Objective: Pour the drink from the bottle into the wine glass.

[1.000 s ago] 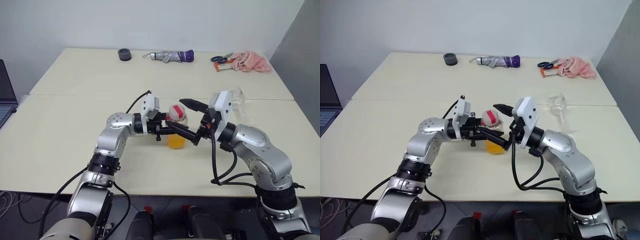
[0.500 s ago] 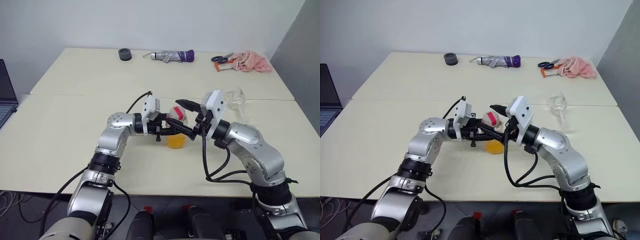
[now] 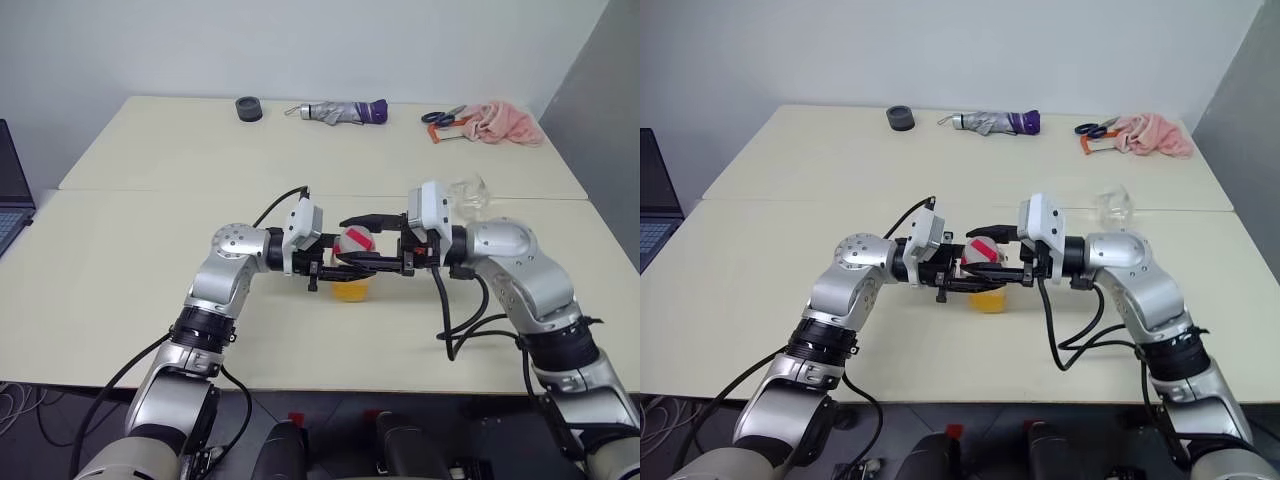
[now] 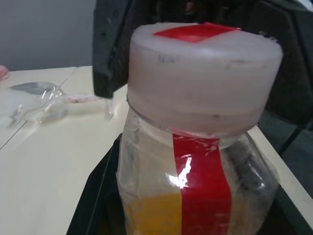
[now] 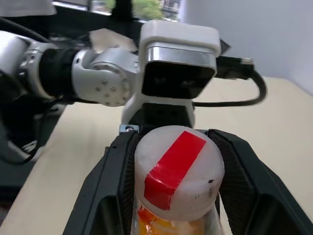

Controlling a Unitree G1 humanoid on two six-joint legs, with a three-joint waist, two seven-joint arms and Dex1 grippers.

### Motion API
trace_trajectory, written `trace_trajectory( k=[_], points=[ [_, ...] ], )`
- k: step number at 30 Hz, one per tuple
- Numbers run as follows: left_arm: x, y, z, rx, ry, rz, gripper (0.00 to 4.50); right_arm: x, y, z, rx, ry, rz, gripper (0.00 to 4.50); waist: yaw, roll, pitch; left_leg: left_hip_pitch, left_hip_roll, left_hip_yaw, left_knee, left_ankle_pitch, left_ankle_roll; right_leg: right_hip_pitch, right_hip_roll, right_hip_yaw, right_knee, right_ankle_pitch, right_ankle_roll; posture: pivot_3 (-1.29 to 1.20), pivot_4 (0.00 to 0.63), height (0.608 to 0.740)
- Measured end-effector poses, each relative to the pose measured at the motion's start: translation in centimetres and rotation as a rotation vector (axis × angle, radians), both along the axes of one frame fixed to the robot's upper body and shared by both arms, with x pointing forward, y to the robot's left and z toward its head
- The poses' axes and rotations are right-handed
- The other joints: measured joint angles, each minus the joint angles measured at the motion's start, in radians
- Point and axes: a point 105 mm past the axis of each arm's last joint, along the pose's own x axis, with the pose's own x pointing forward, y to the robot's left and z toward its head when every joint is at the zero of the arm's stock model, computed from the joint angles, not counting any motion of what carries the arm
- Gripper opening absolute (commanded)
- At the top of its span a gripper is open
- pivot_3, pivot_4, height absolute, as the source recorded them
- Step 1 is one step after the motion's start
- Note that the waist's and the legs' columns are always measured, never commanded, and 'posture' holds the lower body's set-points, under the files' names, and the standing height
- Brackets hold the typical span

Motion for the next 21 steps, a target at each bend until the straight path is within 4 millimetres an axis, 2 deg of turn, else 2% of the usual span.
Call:
trace_trajectory(
  k=[3,6,10,14,18,21],
  points=[
    [0.0,-0.1,-0.2,0.005,0.015,-0.001,1.80,0.1,-0.2,-0.2,0.001,0.015,0.014,1.93,0.001,0.000,0.000,-0.001,0.000,0.000,0.000,0.000,0.000,0.000,0.000,0.000,0.000,0.000,0.000,0.00,0.150,0.740],
    [-0.1,-0.3,-0.3,0.004,0.032,-0.005,1.79,0.2,-0.5,-0.5,0.008,0.011,-0.025,3.08,0.002,0.000,0.000,-0.001,0.000,0.000,0.000,0.000,0.000,0.000,-0.002,0.000,0.000,0.000,0.000,0.00,0.150,0.740],
    [0.2,-0.3,-0.4,0.000,0.046,0.006,1.79,-0.2,-2.3,-0.9,0.093,0.056,-0.187,4.45,0.005,0.000,0.000,-0.002,0.000,-0.001,0.000,0.000,0.000,-0.001,-0.004,0.000,0.000,0.000,0.000,0.00,0.150,0.740],
    [1.0,-0.3,-0.4,-0.016,0.072,0.035,1.79,-2.0,-2.5,0.7,0.183,0.045,-0.311,4.50,0.004,0.000,0.000,-0.002,-0.001,-0.001,0.001,0.000,0.000,0.000,-0.004,0.000,0.000,0.000,0.000,0.00,0.150,0.740],
    [1.7,-1.0,0.0,-0.042,0.056,0.046,1.79,-1.9,-2.5,0.1,0.239,0.115,-0.513,4.50,0.001,0.000,0.000,-0.001,-0.001,0.000,0.000,0.000,0.000,-0.001,-0.001,0.001,0.000,0.000,0.000,0.00,0.150,0.740],
    [2.5,-1.2,0.0,-0.054,0.062,0.070,1.79,-1.8,-1.7,0.3,0.275,0.102,-0.611,4.50,-0.001,0.000,0.000,-0.001,0.000,-0.001,0.000,0.000,0.000,-0.001,0.000,0.001,0.001,0.000,0.000,0.00,0.150,0.740]
  ],
)
